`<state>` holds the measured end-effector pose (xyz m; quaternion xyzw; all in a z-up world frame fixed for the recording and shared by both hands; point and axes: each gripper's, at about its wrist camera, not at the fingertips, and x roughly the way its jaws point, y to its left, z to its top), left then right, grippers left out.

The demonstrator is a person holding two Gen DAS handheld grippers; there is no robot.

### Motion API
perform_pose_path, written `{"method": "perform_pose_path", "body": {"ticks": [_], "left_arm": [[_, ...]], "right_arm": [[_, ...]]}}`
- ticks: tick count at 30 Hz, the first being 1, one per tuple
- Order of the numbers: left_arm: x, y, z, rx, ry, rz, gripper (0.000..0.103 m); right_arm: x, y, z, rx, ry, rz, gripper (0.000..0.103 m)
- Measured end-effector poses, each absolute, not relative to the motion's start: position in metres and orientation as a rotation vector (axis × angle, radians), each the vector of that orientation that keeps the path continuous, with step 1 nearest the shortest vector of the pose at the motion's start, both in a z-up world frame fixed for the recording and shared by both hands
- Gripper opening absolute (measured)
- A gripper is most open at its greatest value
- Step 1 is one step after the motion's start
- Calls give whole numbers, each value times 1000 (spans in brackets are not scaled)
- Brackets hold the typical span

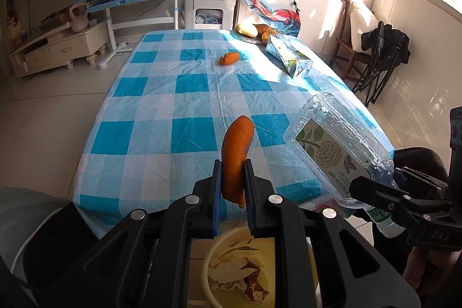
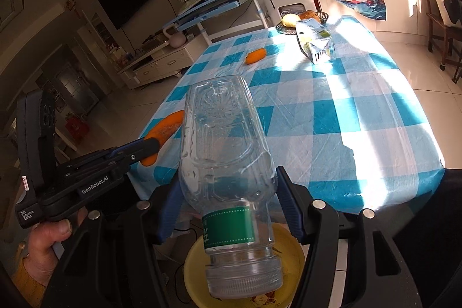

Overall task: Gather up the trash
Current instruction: 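Carry the bottle and orange peel toward the yellow basin, then open the right gripper to drop the bottle while the left releases the peel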

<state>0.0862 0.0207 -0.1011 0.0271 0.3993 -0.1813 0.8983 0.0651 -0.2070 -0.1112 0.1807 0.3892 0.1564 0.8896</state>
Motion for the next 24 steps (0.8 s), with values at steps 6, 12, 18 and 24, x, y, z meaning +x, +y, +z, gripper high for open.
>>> {"method": "perform_pose_path", "body": {"ticks": [6,12,18,24], "left_arm": [[74,26,-98,55,821,-371,14],[63,31,-93,55,809,-370,14],[51,33,-88,58,800,-372,14],[42,34,-87,62,798,-378,14]], "right_arm": [[49,-194,-119,363,862,357,60],[34,-172,-134,315,947,401,60],[28,-159,-142,276,1000,420,60],[29,-155,-150,262,1023,415,59]]}}
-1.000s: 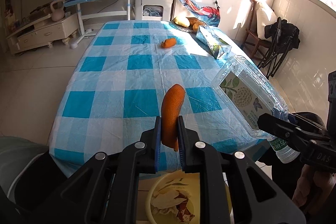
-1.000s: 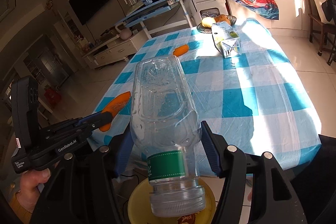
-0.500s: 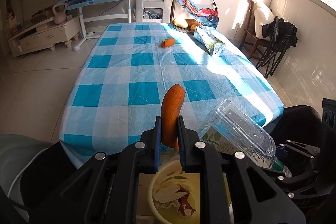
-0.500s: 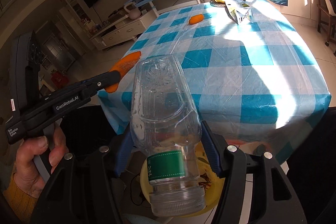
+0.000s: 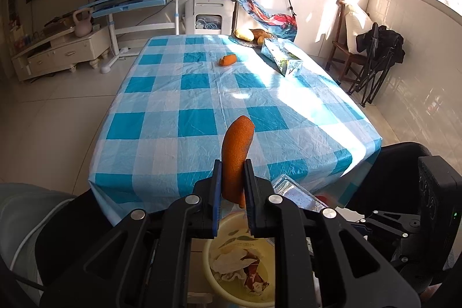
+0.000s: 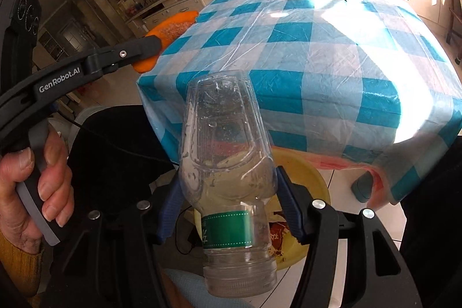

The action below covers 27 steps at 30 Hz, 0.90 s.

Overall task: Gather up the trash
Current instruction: 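Open the right gripper to drop the bottle while the left releases the peel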

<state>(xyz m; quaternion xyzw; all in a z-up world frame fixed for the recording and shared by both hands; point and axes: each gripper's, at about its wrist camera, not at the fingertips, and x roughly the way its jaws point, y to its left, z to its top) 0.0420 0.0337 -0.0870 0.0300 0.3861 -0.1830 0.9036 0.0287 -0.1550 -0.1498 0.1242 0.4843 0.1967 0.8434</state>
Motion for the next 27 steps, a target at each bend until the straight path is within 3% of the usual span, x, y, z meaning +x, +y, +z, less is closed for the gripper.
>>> {"method": "perform_pose_path", "body": {"ticks": [7,10,13,27], "left_arm": [[32,29,-91,75,806,-395,14],[28,27,-95,81,814,-401,14],[25,26,-98,85,823,-405,14],[15,13,-115,127,871,-448,14]], "right_arm": [[31,-151,-156,251,1058,409,60],[30,-154,-156,261,1057,388,67],[27,-160,-151,278,1028,370,69],[13,-201,-111,364,744,225,79]]}}
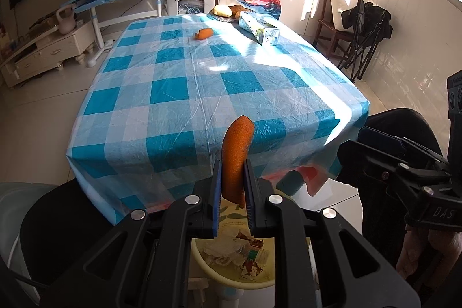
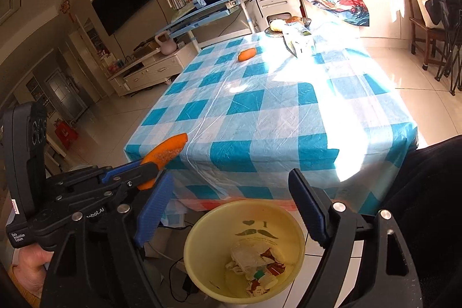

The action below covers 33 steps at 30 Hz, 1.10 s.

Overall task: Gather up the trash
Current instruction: 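Open the right gripper to drop the bottle while the left releases the peel, then move both open tools back over the table toward the milk carton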

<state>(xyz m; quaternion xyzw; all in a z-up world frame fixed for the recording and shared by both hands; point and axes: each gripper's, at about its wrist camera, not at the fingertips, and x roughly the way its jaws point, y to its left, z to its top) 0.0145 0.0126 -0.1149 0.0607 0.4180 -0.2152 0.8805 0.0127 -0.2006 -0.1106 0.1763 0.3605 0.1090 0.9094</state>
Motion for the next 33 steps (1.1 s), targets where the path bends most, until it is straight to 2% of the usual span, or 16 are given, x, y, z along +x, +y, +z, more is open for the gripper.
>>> {"method": "perform_pose_path", "body": {"ticks": [11,13,15,19,24,33], "left_arm": [[3,-3,-137,202,951,-511,16],[2,-4,-139,207,954,-514,20],[1,-4,-138,213,948,-509,30],[2,-2,-134,212,933,-496,37],[4,4,-126,191,893,-474,57],[27,5,-100,166,799,-438,70]], "right_arm": [[10,-206,-109,372,720,198,82],[10,-206,-109,372,719,196,83],[10,-207,-109,373,718,195,83],[10,-207,-110,372,719,195,83],[10,-206,-111,366,721,195,84],[21,-211,-106,343,697,184,86]]}}
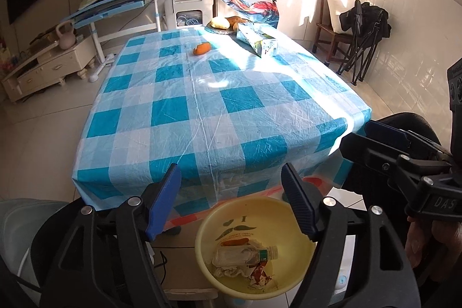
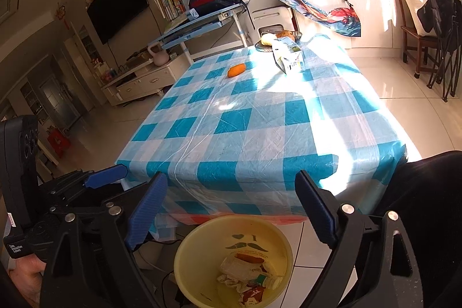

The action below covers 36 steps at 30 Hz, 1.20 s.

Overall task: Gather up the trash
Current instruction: 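Move both open tools back over the table toward the milk carton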

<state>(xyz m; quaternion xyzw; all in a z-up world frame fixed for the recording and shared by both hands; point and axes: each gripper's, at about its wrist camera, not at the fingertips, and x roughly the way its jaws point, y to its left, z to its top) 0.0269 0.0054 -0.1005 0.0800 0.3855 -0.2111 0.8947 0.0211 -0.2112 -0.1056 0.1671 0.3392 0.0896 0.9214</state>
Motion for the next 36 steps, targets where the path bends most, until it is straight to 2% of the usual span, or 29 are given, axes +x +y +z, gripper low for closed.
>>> {"method": "perform_pose_path", "body": {"ticks": [14,36], "left_arm": [[103,-7,-71,105,734,-396,82],[264,-51,-105,69,778,-344,84]], "right_arm": [[86,-228,-92,258,667,153,88],[229,-260,-103,178,696,109,88]]}}
